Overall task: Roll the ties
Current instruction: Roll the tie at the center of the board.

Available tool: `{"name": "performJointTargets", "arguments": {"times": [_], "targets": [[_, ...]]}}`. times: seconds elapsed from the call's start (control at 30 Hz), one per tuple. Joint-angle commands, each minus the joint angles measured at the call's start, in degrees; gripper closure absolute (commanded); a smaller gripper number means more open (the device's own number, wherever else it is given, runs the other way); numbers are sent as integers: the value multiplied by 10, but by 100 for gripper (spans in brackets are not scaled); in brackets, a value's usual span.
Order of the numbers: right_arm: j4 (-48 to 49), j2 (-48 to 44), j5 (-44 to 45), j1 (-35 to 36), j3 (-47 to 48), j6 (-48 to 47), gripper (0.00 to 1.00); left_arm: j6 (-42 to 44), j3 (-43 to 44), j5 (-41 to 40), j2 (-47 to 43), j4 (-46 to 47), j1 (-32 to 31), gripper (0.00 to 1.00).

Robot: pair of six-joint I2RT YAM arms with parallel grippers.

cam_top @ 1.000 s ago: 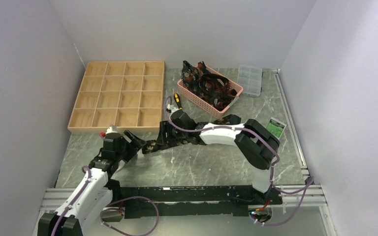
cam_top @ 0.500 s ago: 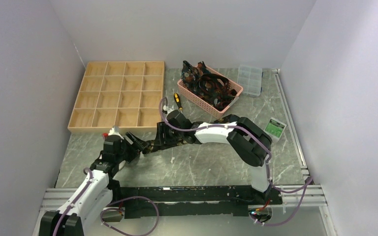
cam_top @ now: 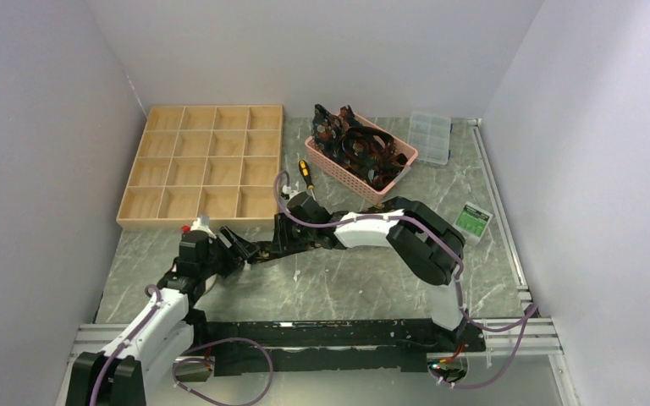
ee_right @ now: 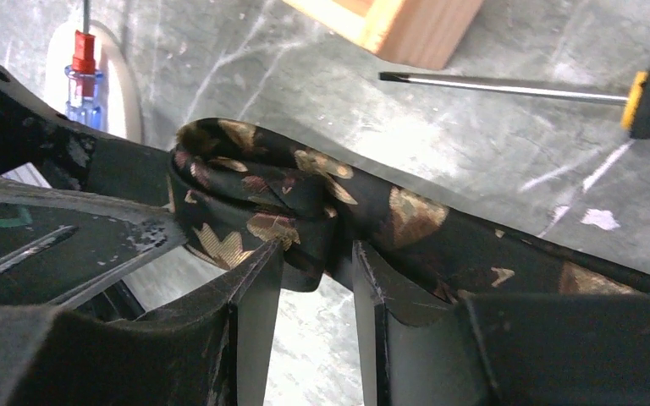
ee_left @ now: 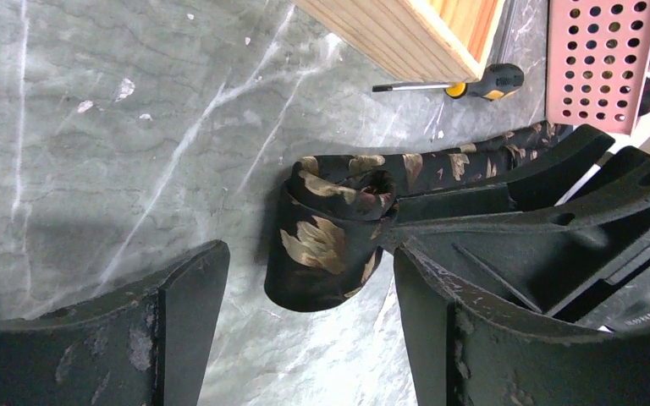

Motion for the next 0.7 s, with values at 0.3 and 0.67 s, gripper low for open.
{"name": "performJointTargets", "arguments": {"times": [0.3,0.67], "targets": [[26,0,3,-16,-38,2,61,37,6,83,99,120,2,30],[32,1,-4,-18,-39,3,62,55,8,123,127,153,2,53]]}}
